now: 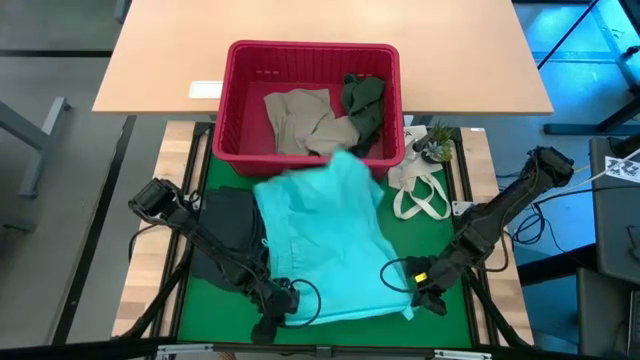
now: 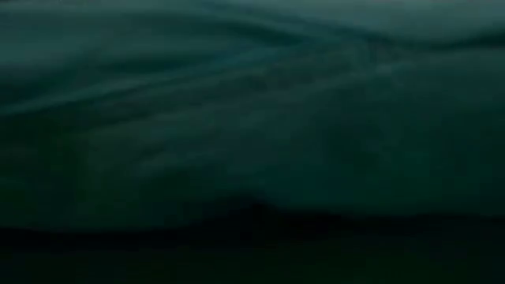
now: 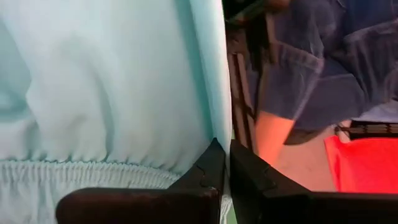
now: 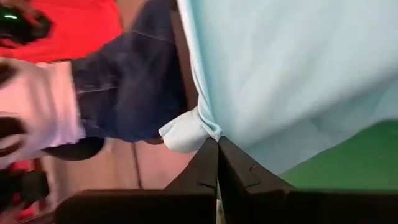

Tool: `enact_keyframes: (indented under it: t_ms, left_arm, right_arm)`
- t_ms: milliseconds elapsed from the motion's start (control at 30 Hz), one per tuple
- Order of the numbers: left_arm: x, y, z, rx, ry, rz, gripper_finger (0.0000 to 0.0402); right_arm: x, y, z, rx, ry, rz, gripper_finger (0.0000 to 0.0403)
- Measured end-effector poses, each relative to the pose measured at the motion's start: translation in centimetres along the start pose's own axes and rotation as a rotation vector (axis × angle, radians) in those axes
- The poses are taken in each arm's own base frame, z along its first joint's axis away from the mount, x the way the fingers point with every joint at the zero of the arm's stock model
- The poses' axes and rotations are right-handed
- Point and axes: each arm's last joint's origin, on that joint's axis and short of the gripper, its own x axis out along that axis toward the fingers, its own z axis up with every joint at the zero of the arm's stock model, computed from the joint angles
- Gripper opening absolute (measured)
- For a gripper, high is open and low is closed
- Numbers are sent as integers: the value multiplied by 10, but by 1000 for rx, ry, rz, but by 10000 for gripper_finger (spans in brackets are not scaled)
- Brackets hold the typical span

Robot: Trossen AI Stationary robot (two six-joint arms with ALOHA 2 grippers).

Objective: Fold Laundry from Bin
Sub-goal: Fold the blue shorts from the red laundry bin

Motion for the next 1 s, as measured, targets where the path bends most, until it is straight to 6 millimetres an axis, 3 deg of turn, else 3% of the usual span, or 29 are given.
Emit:
enact_keyframes:
  t_ms: [333,733,1000]
  left_arm:
    - [0,0,-2,-5,9,12,28]
    - [0,3,0,-87,0,25,129]
    - [-7,25,17,-115,-47,56,157]
  right_arm:
    - [0,8,1,-25,-28,76,36]
    - [0,3,4,-16,-158,-15,157]
    - [-5,-4,24,-119,-306,-88,189]
